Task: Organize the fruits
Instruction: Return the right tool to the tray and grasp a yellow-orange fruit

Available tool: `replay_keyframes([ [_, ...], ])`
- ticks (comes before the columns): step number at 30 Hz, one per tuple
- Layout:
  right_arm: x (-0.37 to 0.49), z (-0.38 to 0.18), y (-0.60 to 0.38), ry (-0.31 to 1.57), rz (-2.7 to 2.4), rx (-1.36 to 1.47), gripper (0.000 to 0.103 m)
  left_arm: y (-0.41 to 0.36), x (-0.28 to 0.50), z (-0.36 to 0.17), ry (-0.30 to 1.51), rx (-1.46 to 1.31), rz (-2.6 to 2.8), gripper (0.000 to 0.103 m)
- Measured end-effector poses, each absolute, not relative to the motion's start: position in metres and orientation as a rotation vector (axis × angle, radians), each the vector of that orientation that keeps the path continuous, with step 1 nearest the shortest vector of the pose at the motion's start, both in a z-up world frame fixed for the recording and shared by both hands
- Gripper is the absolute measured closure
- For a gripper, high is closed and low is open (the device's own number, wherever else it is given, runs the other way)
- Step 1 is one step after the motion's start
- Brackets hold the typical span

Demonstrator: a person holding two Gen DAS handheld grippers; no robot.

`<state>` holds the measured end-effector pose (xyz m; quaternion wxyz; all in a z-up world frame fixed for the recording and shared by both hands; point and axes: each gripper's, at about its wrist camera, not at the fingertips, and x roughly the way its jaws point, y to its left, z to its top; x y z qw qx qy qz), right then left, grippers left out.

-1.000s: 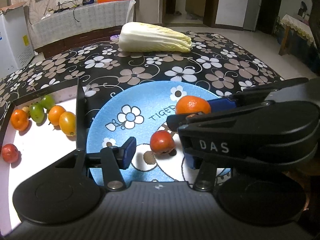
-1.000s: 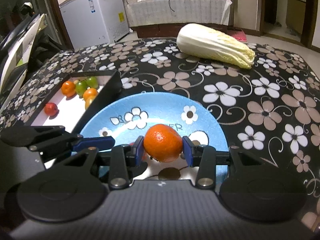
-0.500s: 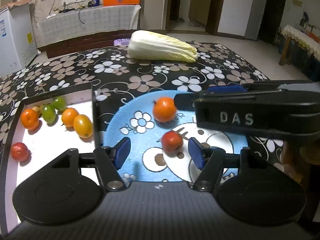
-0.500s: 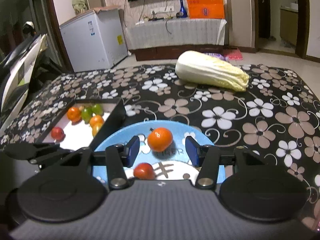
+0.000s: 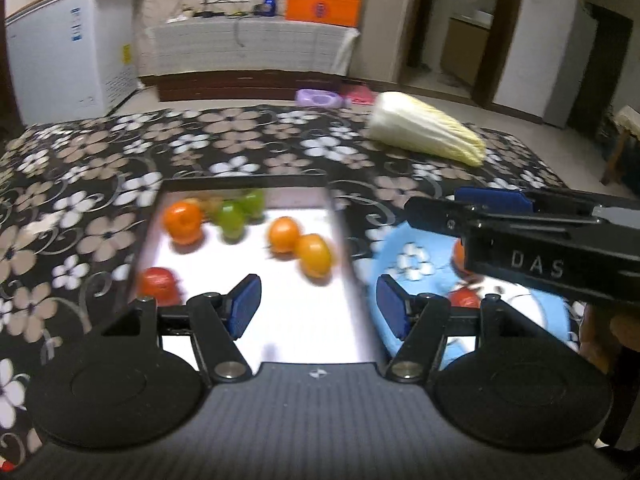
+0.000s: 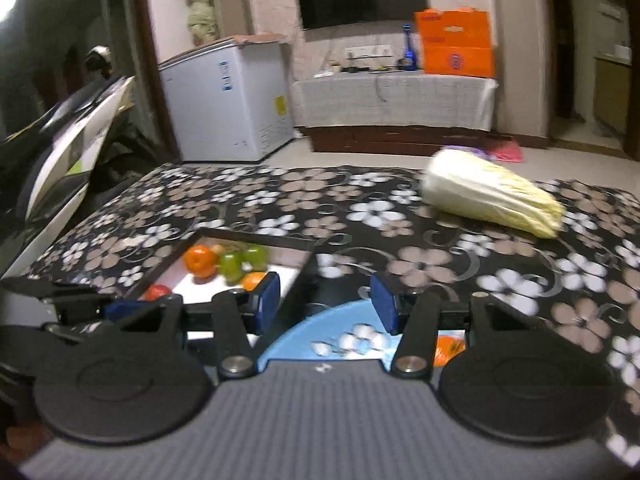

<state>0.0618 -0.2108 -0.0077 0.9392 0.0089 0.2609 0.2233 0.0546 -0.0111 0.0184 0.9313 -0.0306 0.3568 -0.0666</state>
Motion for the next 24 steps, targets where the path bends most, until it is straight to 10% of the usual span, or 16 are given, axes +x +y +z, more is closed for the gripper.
replay_keyframes([
  [13, 0.084, -0.033, -0.119, 0.600, 0.576, -0.176, 0.072, 0.051, 0.055, 0.002, 0.792, -0.045, -0.021, 0.034],
  [24, 0.077, -0.067, -0.075, 0.552, 0.418, -0.645, 0.070, 0.065, 0.054, 0.001, 0.795, -0.074, -0.037, 0.034],
])
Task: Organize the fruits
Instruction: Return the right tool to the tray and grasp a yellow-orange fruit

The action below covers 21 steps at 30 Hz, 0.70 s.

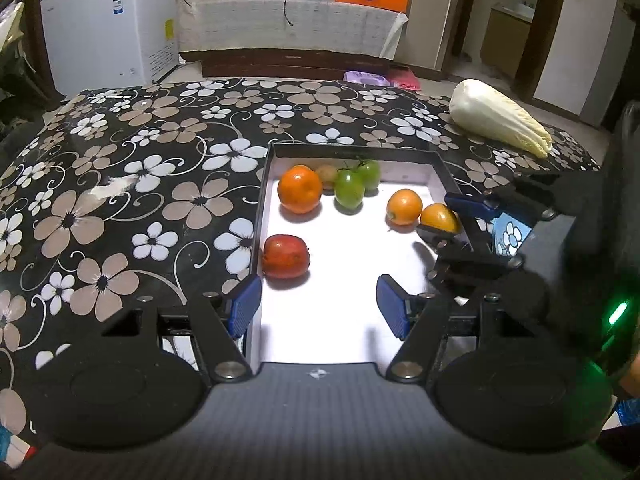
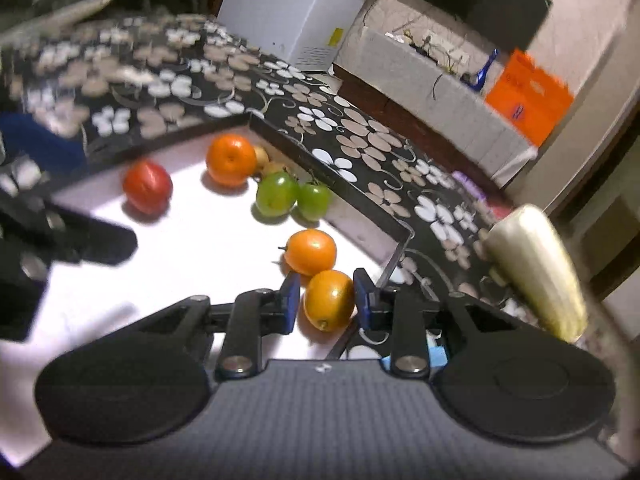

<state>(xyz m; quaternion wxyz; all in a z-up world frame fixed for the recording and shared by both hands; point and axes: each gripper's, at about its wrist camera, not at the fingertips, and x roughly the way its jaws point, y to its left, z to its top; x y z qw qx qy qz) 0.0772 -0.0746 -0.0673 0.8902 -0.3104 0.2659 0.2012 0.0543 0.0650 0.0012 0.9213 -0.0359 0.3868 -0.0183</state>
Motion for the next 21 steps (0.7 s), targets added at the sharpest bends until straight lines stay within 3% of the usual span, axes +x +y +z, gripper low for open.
replay_keyframes([
  [3, 0.073, -0.077, -0.067, 0.516, 0.398, -0.772, 0.069, 0.065, 0.055, 0.001, 0.796, -0.075, -0.038, 0.034],
  [9, 0.074, -0.070, -0.069, 0.528, 0.417, -0.760, 0.071, 0.059, 0.060, -0.002, 0.803, -0.056, -0.024, 0.034],
  [16, 0.086, -0.026, -0.124, 0.611, 0.510, -0.210, 0.071, 0.046, 0.079, -0.003, 0.803, -0.042, -0.032, 0.034],
  [21, 0.086, -0.012, -0.159, 0.612, 0.516, 0.015, 0.071, 0.024, 0.092, -0.006, 0.806, -0.015, -0.080, 0.034],
])
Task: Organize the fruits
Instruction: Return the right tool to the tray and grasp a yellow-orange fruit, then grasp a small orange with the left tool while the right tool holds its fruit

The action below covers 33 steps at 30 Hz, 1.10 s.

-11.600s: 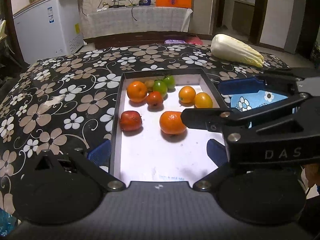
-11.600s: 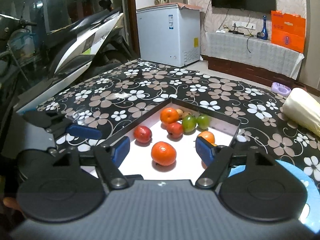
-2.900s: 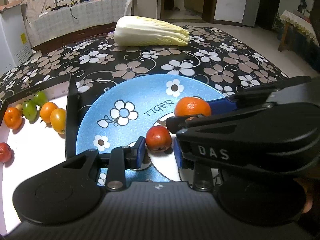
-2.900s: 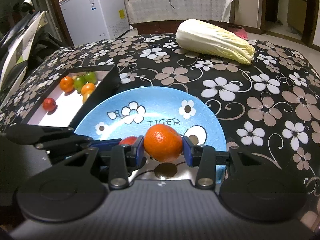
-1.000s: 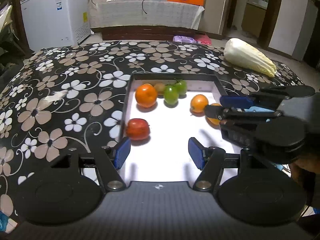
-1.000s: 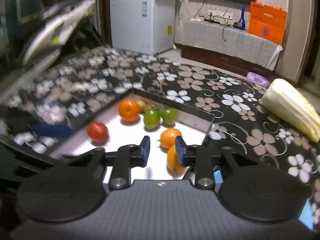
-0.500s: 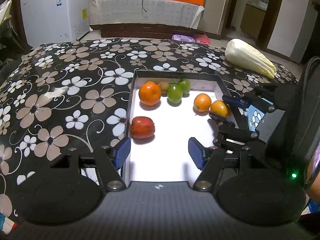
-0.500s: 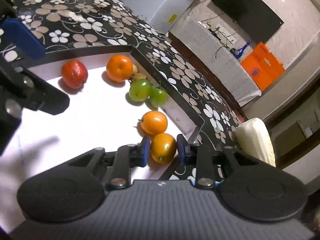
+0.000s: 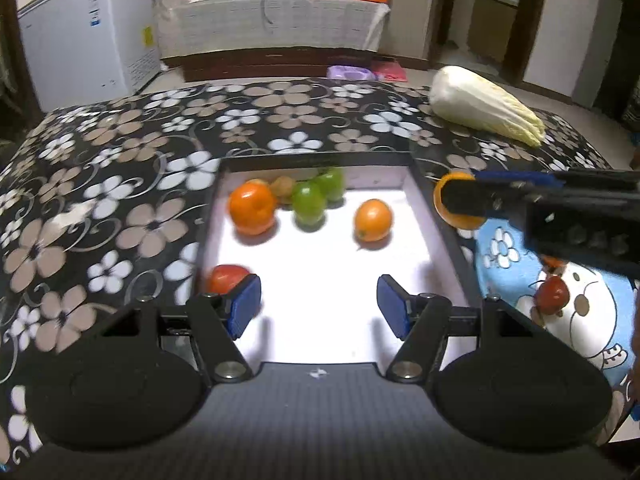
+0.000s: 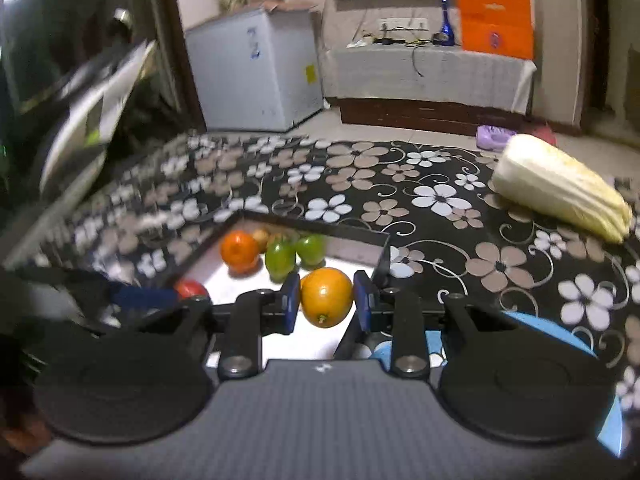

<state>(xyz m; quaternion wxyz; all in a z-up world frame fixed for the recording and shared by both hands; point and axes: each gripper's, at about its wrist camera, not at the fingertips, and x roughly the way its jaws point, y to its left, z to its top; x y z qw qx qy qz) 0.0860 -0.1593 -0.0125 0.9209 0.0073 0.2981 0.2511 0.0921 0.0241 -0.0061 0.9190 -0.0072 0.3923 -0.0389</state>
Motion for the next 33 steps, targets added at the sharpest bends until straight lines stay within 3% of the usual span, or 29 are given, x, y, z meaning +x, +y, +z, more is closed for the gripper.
replay_keyframes([
  [23, 0.070, 0.004, -0.207, 0.573, 0.536, 0.125, 0.071, -0.007, 0.170, -0.035, 0.862, -0.005, -0.101, 0.036],
  [33, 0.070, 0.002, -0.206, 0.588, 0.541, 0.113, 0.071, -0.029, 0.163, -0.034, 0.846, 0.044, -0.103, 0.067],
])
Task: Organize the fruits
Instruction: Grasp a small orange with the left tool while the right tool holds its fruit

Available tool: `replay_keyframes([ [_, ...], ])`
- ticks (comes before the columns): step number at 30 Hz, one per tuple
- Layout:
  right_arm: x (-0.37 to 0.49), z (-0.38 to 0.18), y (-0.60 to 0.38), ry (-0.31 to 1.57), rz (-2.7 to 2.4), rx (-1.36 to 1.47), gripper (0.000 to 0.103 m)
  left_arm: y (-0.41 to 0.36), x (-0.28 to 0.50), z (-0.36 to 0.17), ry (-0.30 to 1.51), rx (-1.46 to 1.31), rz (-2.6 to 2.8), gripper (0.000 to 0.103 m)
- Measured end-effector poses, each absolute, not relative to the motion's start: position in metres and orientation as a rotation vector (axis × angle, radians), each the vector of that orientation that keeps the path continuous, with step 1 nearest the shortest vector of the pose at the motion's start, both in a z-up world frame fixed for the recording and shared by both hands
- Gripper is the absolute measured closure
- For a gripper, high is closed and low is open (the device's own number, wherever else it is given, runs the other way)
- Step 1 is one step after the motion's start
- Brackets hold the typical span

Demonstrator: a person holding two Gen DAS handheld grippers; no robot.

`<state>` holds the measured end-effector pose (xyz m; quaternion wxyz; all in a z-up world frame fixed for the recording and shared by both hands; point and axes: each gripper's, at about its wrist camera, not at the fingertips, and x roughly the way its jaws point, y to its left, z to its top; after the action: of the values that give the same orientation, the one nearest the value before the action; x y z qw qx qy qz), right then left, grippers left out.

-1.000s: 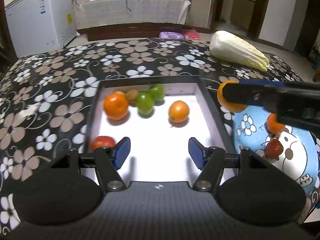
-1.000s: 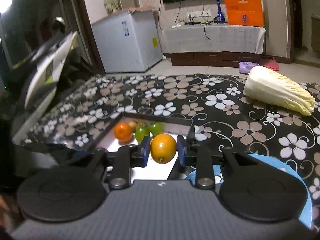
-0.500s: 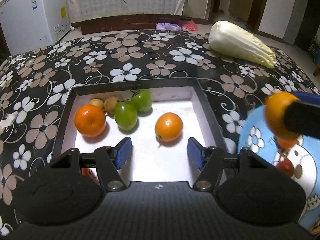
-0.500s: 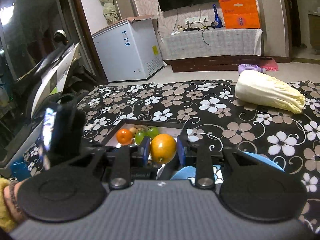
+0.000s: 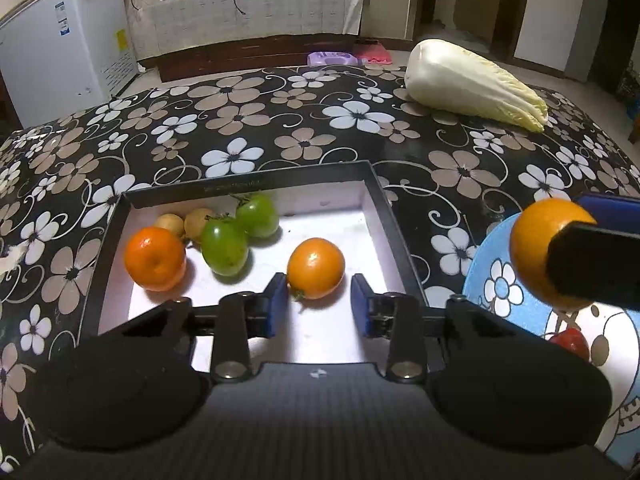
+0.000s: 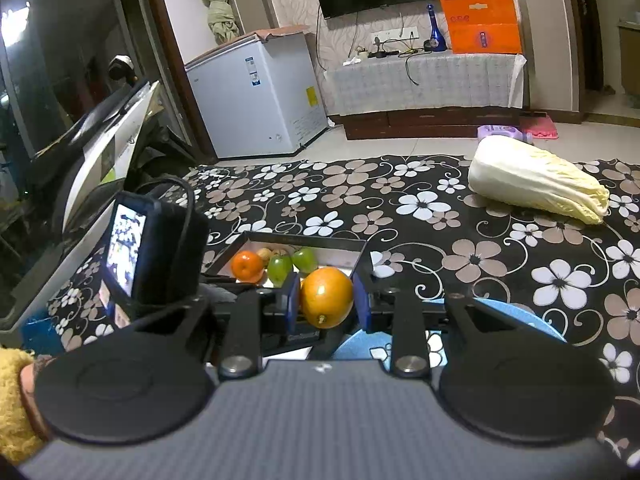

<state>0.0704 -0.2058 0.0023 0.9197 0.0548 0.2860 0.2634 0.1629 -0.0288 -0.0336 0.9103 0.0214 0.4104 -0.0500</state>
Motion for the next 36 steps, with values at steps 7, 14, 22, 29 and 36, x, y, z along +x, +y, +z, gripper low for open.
replay_keyframes([
  [7, 0.070, 0.001, -0.208, 0.593, 0.535, 0.114, 0.071, -0.022, 0.157, -0.030, 0.857, 0.021, -0.098, 0.072],
  [14, 0.071, 0.000, -0.204, 0.599, 0.544, 0.108, 0.071, -0.012, 0.149, -0.023, 0.856, 0.001, -0.119, 0.072],
  [22, 0.071, 0.000, -0.199, 0.597, 0.563, 0.103, 0.071, -0.010, 0.133, -0.005, 0.821, 0.004, -0.136, 0.079],
  [29, 0.072, -0.002, -0.199, 0.606, 0.558, 0.100, 0.071, 0.002, 0.131, -0.005, 0.845, -0.035, -0.133, 0.079],
  [36, 0.071, -0.001, -0.202, 0.606, 0.559, 0.107, 0.071, 0.007, 0.129, -0.012, 0.840, -0.008, -0.156, 0.037],
])
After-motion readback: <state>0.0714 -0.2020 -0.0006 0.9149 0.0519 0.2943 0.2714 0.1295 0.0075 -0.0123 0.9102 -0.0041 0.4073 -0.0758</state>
